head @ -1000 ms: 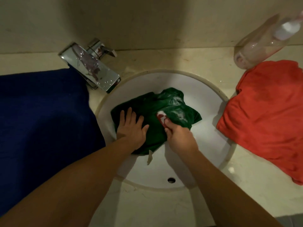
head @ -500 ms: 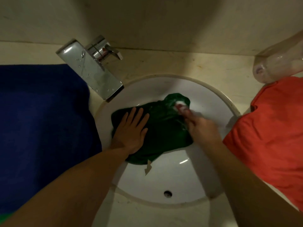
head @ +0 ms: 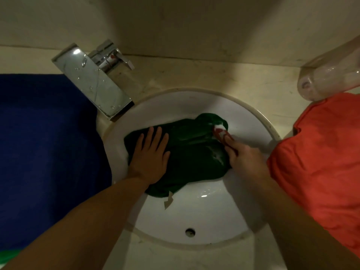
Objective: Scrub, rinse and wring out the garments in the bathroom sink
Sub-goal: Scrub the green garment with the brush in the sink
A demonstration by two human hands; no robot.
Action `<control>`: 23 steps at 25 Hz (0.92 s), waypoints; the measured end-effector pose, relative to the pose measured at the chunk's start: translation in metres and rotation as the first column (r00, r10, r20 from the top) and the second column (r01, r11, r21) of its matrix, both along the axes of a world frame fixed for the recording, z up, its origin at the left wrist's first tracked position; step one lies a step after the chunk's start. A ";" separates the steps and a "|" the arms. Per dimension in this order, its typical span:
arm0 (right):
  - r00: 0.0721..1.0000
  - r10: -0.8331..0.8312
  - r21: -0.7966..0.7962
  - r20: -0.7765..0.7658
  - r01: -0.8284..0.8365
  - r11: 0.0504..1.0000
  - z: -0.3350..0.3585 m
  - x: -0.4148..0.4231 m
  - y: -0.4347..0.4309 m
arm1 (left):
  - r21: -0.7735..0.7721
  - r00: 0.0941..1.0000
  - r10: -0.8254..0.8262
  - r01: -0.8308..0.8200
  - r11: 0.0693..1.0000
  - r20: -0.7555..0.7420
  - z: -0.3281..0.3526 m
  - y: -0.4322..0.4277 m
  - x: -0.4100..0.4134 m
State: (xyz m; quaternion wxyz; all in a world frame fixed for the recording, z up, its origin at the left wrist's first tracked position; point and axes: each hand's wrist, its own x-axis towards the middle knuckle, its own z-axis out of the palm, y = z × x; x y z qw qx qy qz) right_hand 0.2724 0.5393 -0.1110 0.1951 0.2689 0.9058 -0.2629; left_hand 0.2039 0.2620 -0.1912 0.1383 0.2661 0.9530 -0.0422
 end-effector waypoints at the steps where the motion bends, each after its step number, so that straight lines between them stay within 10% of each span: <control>1: 1.000 -0.006 0.034 -0.007 0.006 0.999 0.002 0.004 0.000 | -0.004 1.000 0.003 -0.003 1.000 -0.003 0.001 0.000 0.001; 7: 0.956 0.276 -0.213 -0.099 -0.291 0.933 -0.018 -0.019 -0.083 | -0.030 1.000 0.006 -0.006 1.000 -0.015 -0.001 0.003 0.002; 12: 0.999 -0.041 0.096 -0.028 0.044 0.994 -0.010 0.009 0.000 | 0.024 1.000 0.001 -0.002 1.000 0.028 0.000 0.003 0.001; 17: 0.962 0.189 -0.175 -0.199 -0.225 0.959 -0.023 -0.005 -0.091 | -0.003 1.000 0.011 -0.011 1.000 0.001 0.001 0.005 0.002; 23: 0.999 0.018 0.052 -0.047 -0.016 0.999 -0.014 0.003 0.008 | -0.016 0.999 -0.022 0.022 1.000 0.029 -0.004 0.003 0.000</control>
